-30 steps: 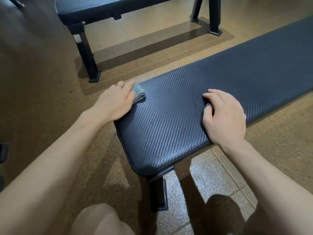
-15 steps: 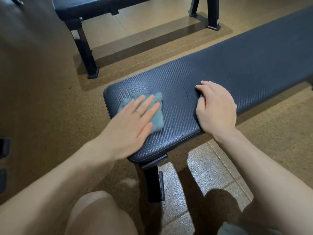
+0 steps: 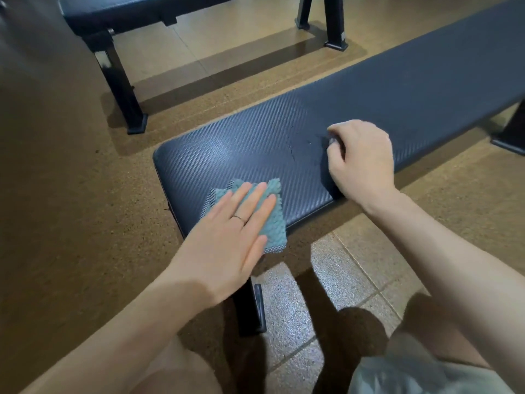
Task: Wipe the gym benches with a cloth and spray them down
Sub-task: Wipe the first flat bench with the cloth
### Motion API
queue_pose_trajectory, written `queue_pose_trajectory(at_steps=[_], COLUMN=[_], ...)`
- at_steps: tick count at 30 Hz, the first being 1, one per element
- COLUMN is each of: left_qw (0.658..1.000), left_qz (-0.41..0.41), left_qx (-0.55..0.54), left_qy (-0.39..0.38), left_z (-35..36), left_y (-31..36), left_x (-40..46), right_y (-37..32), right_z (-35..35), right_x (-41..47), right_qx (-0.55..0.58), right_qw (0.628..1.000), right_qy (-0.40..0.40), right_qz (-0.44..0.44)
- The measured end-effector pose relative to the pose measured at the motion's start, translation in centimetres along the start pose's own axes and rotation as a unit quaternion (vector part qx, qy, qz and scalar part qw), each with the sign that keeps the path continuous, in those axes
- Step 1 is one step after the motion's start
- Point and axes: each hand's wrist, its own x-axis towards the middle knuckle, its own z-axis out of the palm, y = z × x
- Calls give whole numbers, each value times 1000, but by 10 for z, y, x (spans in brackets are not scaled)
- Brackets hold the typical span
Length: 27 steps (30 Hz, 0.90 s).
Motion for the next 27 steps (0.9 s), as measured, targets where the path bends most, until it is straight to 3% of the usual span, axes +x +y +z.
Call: queue_pose_trajectory(at_steps=[6, 14, 23, 27], left_qw=[999, 997, 994, 993], left_qz=[10, 18, 68, 52], left_qx=[43, 22, 45, 59], left_qy=[26, 74, 78, 83], left_z=[7, 7, 13, 12], left_y=[-20, 43, -6, 12], left_x=[-40, 70, -12, 14], right_y=[12, 13, 10, 16], right_z=[14, 14, 16, 16], right_x=[8, 6, 7, 7], right_qx=[-40, -8, -35, -5], right_qw=[988, 986, 986, 990], right_qy=[32, 48, 39, 40], right_qz=[145, 162, 155, 135])
